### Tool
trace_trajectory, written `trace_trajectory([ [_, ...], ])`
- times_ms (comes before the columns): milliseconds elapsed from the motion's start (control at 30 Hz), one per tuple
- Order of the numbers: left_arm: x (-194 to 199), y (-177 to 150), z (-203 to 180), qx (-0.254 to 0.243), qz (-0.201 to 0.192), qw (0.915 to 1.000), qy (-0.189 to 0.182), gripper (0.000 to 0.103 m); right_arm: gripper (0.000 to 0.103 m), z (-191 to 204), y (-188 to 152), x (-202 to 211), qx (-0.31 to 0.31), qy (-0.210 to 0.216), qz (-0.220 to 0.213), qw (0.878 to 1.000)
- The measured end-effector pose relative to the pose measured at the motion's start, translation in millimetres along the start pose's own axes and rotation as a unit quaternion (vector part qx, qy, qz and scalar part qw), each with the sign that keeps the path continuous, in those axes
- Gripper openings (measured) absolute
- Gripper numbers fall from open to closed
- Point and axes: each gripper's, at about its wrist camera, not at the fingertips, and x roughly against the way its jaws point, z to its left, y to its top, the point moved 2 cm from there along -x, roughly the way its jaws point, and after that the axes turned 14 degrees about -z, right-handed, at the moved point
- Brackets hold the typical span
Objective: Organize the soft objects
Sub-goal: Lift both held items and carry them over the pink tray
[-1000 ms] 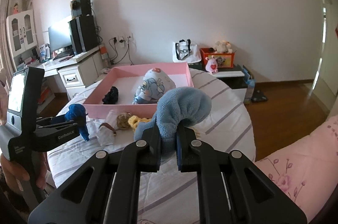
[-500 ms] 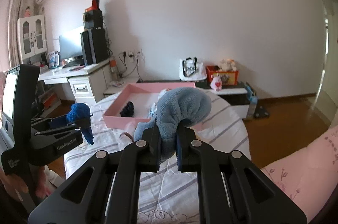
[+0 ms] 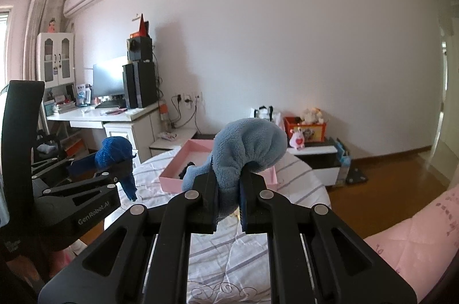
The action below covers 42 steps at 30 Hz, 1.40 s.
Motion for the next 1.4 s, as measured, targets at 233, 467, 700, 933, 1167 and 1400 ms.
trace_trajectory([
  [233, 30.4, -8.7, 7.8, 0.004, -0.018, 0.9998, 0.005, 0.039, 0.01, 7.1, 6.2, 11.3, 0.006, 0.007, -0.015, 1.0],
  [467, 38.1, -17.0, 10.4, 0.008, -0.011, 0.9999, 0.007, 0.039, 0.01, 8.5, 5.3, 11.4, 0.005, 0.011, -0.012, 1.0],
  [700, 33.2, -17.3, 8.0, 0.008, -0.003, 0.9999, 0.006, 0.039, 0.01, 8.9, 5.1, 10.0, 0.003, 0.012, -0.011, 1.0],
  [933, 10.3, -5.0, 9.0, 0.009, 0.003, 0.9999, 0.01, 0.039, 0.01, 8.4, 3.4, 9.2, 0.002, 0.011, -0.011, 1.0],
  [1167, -1.7, -6.8, 7.2, 0.008, 0.01, 0.9999, 0.011, 0.039, 0.01, 6.3, -1.7, 1.6, -0.001, 0.01, -0.002, 1.0],
  [1400, -32.2, -12.0, 9.6, 0.008, 0.032, 0.9994, 0.014, 0.039, 0.01, -2.8, -19.8, -28.1, -0.014, -0.001, 0.035, 0.999],
])
